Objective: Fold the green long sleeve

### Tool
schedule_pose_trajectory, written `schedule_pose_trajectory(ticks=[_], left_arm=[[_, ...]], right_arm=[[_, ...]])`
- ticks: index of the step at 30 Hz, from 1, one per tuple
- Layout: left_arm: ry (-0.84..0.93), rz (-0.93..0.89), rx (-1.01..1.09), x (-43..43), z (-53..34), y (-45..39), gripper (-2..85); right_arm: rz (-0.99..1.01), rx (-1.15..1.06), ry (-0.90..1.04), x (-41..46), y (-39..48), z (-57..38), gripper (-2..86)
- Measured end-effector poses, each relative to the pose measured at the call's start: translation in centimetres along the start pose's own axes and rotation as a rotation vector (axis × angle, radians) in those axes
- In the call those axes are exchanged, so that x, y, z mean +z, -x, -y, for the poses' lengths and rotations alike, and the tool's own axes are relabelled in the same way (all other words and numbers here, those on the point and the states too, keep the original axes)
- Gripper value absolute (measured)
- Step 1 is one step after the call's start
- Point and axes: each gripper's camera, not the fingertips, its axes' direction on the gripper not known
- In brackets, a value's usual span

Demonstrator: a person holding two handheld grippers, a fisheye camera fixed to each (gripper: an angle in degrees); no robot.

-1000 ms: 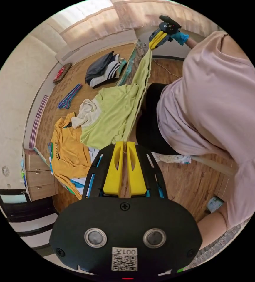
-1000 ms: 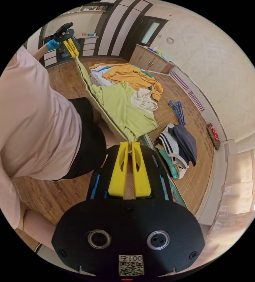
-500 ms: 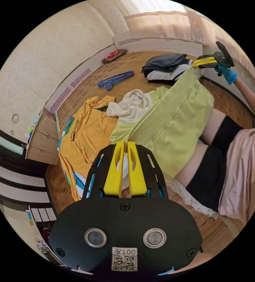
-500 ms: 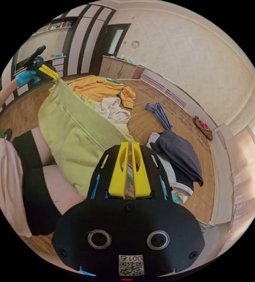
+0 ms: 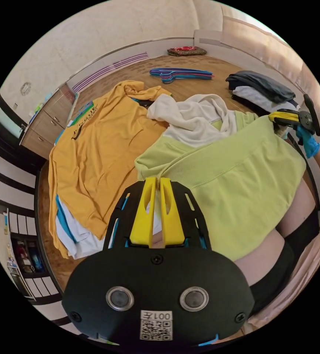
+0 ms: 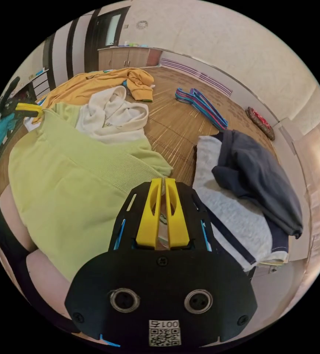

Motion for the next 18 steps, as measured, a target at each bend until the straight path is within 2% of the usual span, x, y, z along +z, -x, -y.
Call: schedule_pose_trajectory(ticks=[5,11,18], left_arm=[[-0.026,-0.049,-0.108,3.5,-1.2,0.3,0.0],[-0.072,-0.078,-0.218,4.0,-2.7,1.7,0.4],[-0.086,-0.129,-0.218,6.3,-3.9,0.4,2.2]], right_arm=[[0.034,0.063,0.003,3.1,-1.0,0.8,0.8],[-0.032,0.103,0.03,4.7,-3.5,1.6,1.5],[0.252,0.057,0.014,5.8,-5.9,1.5,6.5]])
